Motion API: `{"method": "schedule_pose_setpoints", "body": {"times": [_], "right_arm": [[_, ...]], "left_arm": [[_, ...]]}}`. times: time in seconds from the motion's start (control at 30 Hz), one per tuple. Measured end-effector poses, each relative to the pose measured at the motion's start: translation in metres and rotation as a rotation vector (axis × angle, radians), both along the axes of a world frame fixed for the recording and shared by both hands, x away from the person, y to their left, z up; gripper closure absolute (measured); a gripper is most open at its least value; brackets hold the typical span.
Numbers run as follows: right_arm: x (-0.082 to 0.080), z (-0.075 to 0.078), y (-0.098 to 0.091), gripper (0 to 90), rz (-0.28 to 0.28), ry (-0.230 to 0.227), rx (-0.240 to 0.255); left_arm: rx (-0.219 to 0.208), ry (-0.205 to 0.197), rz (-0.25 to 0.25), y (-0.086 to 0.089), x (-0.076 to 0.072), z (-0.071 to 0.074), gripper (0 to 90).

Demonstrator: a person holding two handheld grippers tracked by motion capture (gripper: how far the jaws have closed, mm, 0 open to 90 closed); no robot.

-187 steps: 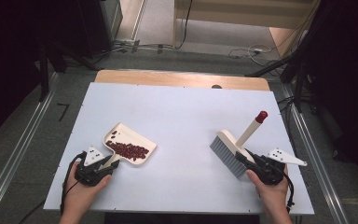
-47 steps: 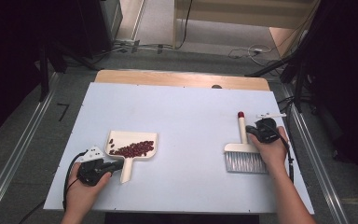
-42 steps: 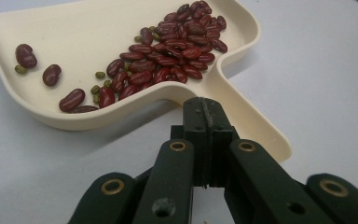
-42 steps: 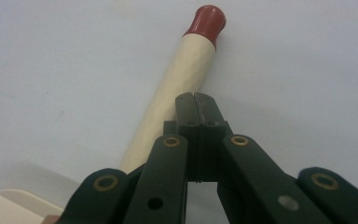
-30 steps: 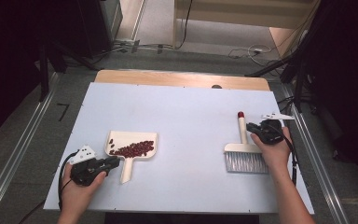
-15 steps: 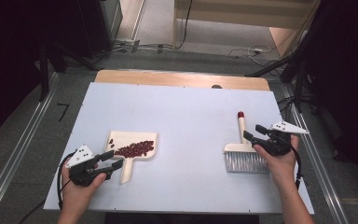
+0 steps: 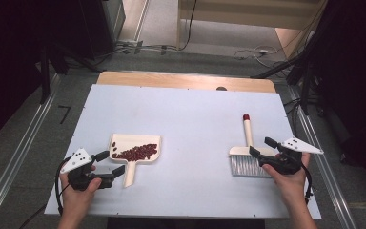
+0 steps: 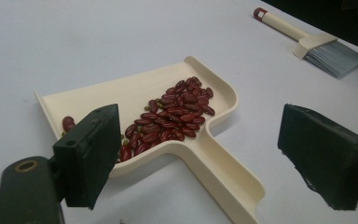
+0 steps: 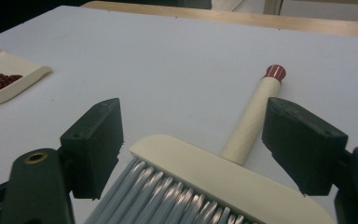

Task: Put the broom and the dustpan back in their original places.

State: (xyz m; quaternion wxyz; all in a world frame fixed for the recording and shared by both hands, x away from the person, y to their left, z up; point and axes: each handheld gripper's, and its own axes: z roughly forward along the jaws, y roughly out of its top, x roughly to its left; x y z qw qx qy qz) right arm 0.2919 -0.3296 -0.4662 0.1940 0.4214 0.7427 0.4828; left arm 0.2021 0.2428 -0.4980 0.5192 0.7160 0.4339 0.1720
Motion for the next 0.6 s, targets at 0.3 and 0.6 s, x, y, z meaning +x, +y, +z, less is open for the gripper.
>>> {"method": "schedule_pose_setpoints", "body": {"times": [0.3, 0.6], "right_arm": [[-0.021, -0.004, -0.009, 14.6, 0.009, -0.022, 0.034], [-0.043, -0.015, -0.019, 7.8, 0.01, -0.041, 0.029]], "left_arm": [[-0.017, -0.011, 0.002, 0.002, -0.001, 0.0, 1.4], [-0.024, -0.033, -0.001, 0.004, -0.003, 0.0, 0.0]]}}
